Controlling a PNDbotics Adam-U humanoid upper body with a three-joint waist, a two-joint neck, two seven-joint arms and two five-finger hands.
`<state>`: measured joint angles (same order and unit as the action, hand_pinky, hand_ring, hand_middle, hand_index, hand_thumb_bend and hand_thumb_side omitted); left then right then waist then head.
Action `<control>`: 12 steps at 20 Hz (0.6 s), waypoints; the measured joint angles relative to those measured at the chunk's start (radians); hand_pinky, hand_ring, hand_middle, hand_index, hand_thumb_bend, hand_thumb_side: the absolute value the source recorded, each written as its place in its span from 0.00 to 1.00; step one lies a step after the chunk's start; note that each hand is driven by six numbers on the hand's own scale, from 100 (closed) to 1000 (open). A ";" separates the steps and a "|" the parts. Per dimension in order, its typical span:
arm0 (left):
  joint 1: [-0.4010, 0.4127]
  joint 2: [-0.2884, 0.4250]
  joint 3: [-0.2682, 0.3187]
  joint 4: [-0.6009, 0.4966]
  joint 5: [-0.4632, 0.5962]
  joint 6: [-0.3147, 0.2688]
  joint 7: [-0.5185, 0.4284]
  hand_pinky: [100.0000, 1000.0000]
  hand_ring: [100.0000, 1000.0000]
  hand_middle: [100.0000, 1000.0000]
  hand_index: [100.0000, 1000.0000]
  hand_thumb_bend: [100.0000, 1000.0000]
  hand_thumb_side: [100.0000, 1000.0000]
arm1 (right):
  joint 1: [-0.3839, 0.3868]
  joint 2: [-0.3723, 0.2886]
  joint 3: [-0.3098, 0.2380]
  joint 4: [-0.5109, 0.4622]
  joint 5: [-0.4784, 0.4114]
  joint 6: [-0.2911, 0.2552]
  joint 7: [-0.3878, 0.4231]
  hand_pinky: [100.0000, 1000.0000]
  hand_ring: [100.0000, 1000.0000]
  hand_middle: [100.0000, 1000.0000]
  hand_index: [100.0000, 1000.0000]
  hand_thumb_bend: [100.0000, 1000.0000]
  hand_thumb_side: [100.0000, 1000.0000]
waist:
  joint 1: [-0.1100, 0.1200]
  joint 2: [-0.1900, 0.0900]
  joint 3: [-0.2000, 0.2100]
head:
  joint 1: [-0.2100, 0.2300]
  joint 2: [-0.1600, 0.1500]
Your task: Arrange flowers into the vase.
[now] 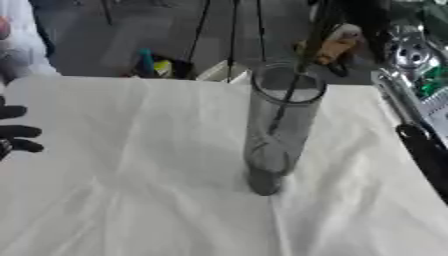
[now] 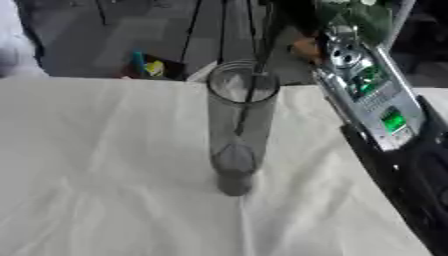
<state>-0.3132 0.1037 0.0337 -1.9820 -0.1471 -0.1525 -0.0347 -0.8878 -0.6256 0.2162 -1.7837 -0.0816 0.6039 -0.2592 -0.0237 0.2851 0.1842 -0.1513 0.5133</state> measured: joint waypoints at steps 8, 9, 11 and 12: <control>-0.001 0.000 0.000 0.000 0.000 0.000 -0.005 0.51 0.60 0.68 0.84 0.00 1.00 | 0.012 -0.020 0.008 -0.004 0.029 0.023 0.074 0.53 0.37 0.27 0.45 0.40 0.83 | 0.000 0.000 -0.001 | 0.001 -0.004; -0.001 0.000 0.000 0.000 0.000 0.001 -0.005 0.51 0.60 0.68 0.84 0.00 1.00 | 0.016 -0.024 0.011 -0.006 0.035 0.025 0.085 0.54 0.38 0.28 0.46 0.41 0.84 | 0.000 0.000 -0.001 | 0.001 -0.004; -0.001 0.000 0.000 0.000 -0.001 0.001 -0.006 0.51 0.60 0.68 0.84 0.00 1.00 | 0.023 -0.033 0.013 -0.010 0.045 0.028 0.108 0.59 0.42 0.33 0.53 0.42 0.88 | 0.000 0.000 -0.002 | 0.001 -0.005; -0.001 0.000 0.000 0.000 -0.002 0.001 -0.006 0.51 0.60 0.68 0.84 0.00 1.00 | 0.026 -0.035 0.013 -0.012 0.049 0.029 0.120 0.59 0.42 0.33 0.53 0.42 0.88 | 0.000 0.000 -0.003 | 0.001 -0.005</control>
<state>-0.3141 0.1037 0.0337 -1.9820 -0.1486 -0.1513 -0.0407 -0.8621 -0.6607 0.2292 -1.7961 -0.0324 0.6329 -0.1391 -0.0237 0.2851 0.1816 -0.1501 0.5087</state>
